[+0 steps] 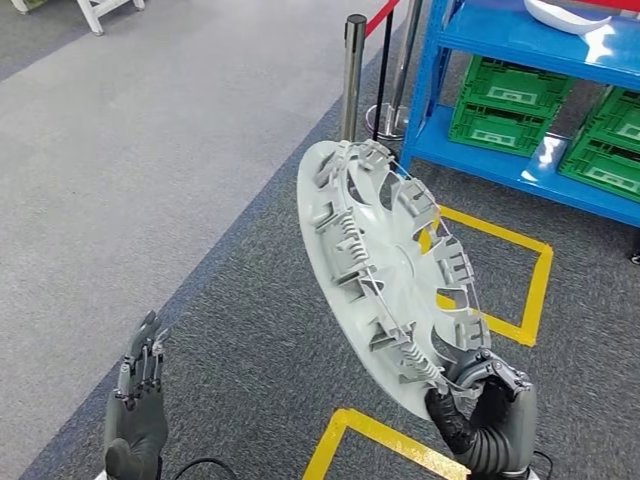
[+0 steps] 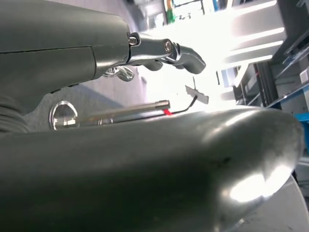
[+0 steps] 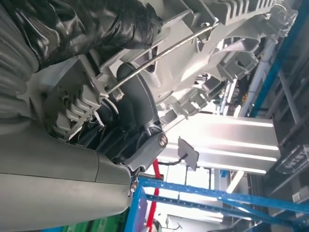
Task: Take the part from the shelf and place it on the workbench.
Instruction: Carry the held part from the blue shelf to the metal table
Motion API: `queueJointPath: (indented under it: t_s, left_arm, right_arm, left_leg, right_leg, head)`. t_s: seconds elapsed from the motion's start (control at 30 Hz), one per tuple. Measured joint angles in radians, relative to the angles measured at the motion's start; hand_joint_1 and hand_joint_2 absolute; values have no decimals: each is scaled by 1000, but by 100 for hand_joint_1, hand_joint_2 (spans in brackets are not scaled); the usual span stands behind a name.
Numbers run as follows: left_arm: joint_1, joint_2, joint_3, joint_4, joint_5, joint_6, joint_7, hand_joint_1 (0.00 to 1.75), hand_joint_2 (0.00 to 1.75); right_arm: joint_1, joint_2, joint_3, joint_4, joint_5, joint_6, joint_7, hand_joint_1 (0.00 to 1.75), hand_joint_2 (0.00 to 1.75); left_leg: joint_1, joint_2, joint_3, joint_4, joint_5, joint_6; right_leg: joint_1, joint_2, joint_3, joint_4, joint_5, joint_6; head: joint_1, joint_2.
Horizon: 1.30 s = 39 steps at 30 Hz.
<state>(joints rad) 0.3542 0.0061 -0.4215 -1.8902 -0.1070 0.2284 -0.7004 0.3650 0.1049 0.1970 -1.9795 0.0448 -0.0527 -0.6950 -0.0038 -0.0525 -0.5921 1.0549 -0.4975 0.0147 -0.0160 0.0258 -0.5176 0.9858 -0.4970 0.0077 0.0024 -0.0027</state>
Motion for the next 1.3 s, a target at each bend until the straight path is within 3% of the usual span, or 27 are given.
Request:
queueJointPath:
  t_s: [0.1,0.13,0.17,0.2,0.27,0.33,0.37,0.43,0.5,0.6,0.63,0.67,0.7,0.73,0.8,0.87,0.93,1.0,1.07,1.13,1.17,1.2,1.23,1.3]
  left_arm:
    - [-1,0,0,0,0,0,0,0,0]
    - [-1,0,0,0,0,0,0,0,0]
    - [-1,0,0,0,0,0,0,0,0]
    - [0,0,0,0,0,0,0,0,0]
    - [0,0,0,0,0,0,0,0,0]
    - [-1,0,0,0,0,0,0,0,0]
    - [-1,0,0,0,0,0,0,0,0]
    - [0,1,0,0,1,1,0,0,0]
    - [-1,0,0,0,1,1,0,0,0]
    - [-2,0,0,0,1,1,0,0,0]
    - [-2,0,0,0,1,1,0,0,0]
    - [-2,0,0,0,1,2,0,0,0]
    - [-2,0,0,0,0,2,0,0,0]
    - [-2,0,0,0,-1,3,0,0,0]
    - [-3,0,0,0,-3,5,0,0,0]
    - [-4,1,0,-1,-7,7,0,0,0]
    - [-3,1,0,-5,-14,15,0,0,0]
    - [-2,2,1,-13,-25,29,-1,0,0]
    - [0,2,2,-25,-34,42,-1,0,0]
    - [4,2,6,-37,-38,51,-1,0,0]
    - [6,2,8,-43,-39,54,-1,0,0]
    - [8,3,11,-48,-40,56,-1,0,0]
    - [9,3,13,-53,-40,57,-1,0,0]
    - [10,3,19,-63,-40,57,-1,0,0]
  right_arm:
    - [1,0,-2,0,-2,-1,-1,175,175]
    - [1,0,-2,0,-3,-1,0,175,175]
    - [1,0,-2,0,-3,0,0,175,175]
    - [1,0,-2,0,-2,0,0,175,175]
    - [1,0,-2,0,-2,0,0,175,175]
    - [1,0,-2,0,-2,0,0,175,175]
    - [1,0,-2,0,-2,0,0,175,175]
    - [0,0,-2,0,-1,1,0,175,175]
    - [0,0,-2,0,0,2,0,175,175]
    - [0,0,-2,0,0,3,-1,175,175]
    - [1,0,-2,0,0,3,0,175,175]
    - [2,0,-2,0,0,4,0,175,175]
    - [3,0,-2,0,1,4,0,175,175]
    - [3,-1,-3,0,1,4,0,175,175]
    - [1,-1,-3,0,2,4,0,175,175]
    - [-2,-1,-3,-1,4,5,0,175,175]
    - [-3,-2,-1,-2,7,7,0,175,175]
    - [-4,-2,2,-3,9,8,0,175,175]
    - [-4,-2,4,-3,10,8,-1,175,175]
    - [-4,-2,5,-3,13,7,-1,175,175]
    - [-4,-2,5,-3,15,7,-1,175,175]
    - [-4,-2,6,-3,17,7,-1,175,175]
    - [-4,-2,7,-3,19,7,-1,175,175]
    - [-6,-2,9,-3,21,7,-1,175,175]
  left_leg:
    - [7,37,-87,194,-95,-16]
    - [9,39,-107,240,-106,-18]
    - [11,40,-109,247,-98,-20]
    - [12,42,-90,210,-70,-19]
    - [10,65,-17,66,-5,-14]
    - [3,91,29,-33,22,-4]
    - [-1,96,31,-44,19,1]
    - [-1,83,27,-49,23,13]
    - [3,69,27,-56,30,27]
    - [4,49,23,-58,35,38]
    - [3,40,23,-58,35,39]
    - [2,31,22,-57,36,39]
    - [2,20,23,-56,35,39]
    - [2,9,23,-53,35,38]
    - [1,-11,20,-46,34,35]
    - [2,-28,9,-40,36,24]
    - [4,-41,1,-39,40,11]
    - [4,-19,-13,-11,21,-1]
    - [5,22,-59,92,-37,-12]
    - [8,37,-116,218,-88,-20]
    - [10,39,-128,246,-91,-22]
    - [10,40,-120,233,-75,-22]
    - [10,47,-95,185,-45,-19]
    - [3,89,-23,45,13,-10]
  right_leg:
    - [-1,-33,-2,0,1,-4]
    - [0,-44,-2,0,0,-4]
    - [0,-53,-2,1,0,-4]
    - [0,-61,-1,1,-1,-3]
    - [1,-76,2,2,-4,2]
    - [6,-87,2,4,-7,11]
    - [8,-93,1,5,-7,15]
    - [7,-103,0,5,-10,26]
    - [5,-83,-16,40,-40,36]
    - [4,-36,-104,230,-133,41]
    - [4,-32,-131,284,-147,42]
    - [4,-30,-143,303,-141,41]
    - [4,-28,-135,281,-115,40]
    - [4,-22,-109,221,-76,37]
    - [1,13,-48,83,-19,31]
    - [1,38,-18,23,-10,25]
    - [2,26,-14,18,-8,18]
    - [-2,5,-11,12,-3,8]
    - [-3,-21,-8,9,-2,0]
    - [-2,-47,-8,10,-4,-3]
    - [-2,-60,-8,10,-5,-4]
    - [-1,-73,-7,10,-7,-3]
    - [-1,-86,-4,10,-8,-2]
    - [3,-108,1,11,-14,4]
  head:
    - [-12,0]
    - [-14,0]
    - [-15,0]
    - [-17,0]
    - [-20,0]
    - [-21,0]
    - [-20,0]
    - [-18,0]
    - [-14,0]
    - [1,0]
    - [3,0]
    - [3,0]
    - [4,0]
    - [4,0]
    - [7,0]
    - [8,0]
    - [7,0]
    - [2,0]
    - [-7,0]
    - [-13,0]
    - [-15,0]
    - [-16,0]
    - [-18,0]
    - [-21,0]
